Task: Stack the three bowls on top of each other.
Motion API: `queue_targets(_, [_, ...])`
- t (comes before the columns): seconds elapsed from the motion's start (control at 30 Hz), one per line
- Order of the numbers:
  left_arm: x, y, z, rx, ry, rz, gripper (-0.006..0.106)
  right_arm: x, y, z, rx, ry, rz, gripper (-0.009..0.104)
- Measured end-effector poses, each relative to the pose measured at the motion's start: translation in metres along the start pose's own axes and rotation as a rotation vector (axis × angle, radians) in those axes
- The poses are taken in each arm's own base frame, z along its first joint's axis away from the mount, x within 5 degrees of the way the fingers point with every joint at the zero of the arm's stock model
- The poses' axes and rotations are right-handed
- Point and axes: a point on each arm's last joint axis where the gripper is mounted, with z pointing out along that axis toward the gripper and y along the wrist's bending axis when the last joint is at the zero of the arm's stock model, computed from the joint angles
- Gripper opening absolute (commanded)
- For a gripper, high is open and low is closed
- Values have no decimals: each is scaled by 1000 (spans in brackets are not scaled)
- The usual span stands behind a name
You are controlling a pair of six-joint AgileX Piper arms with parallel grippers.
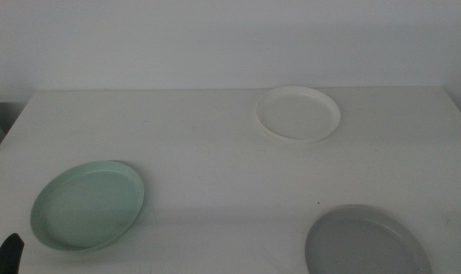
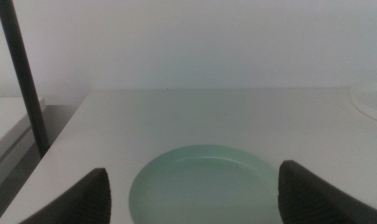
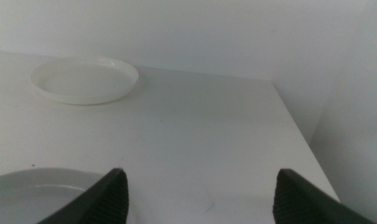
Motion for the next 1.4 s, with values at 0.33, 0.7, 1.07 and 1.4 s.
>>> queue_targets(0.33, [0,0,0,0,0,1,90,-57,-6,-7,11,-8,3,59])
queue_targets(0.7, [0,0,0,0,0,1,90,-115,-9,24,-4,93,34,59])
queue_targets(1.07, [0,0,0,0,0,1,90,-149,-6,71,-14,515,287,59])
queue_targets(1.4, [0,0,0,0,0,1,90,-126,3,117,-2,857,299,59])
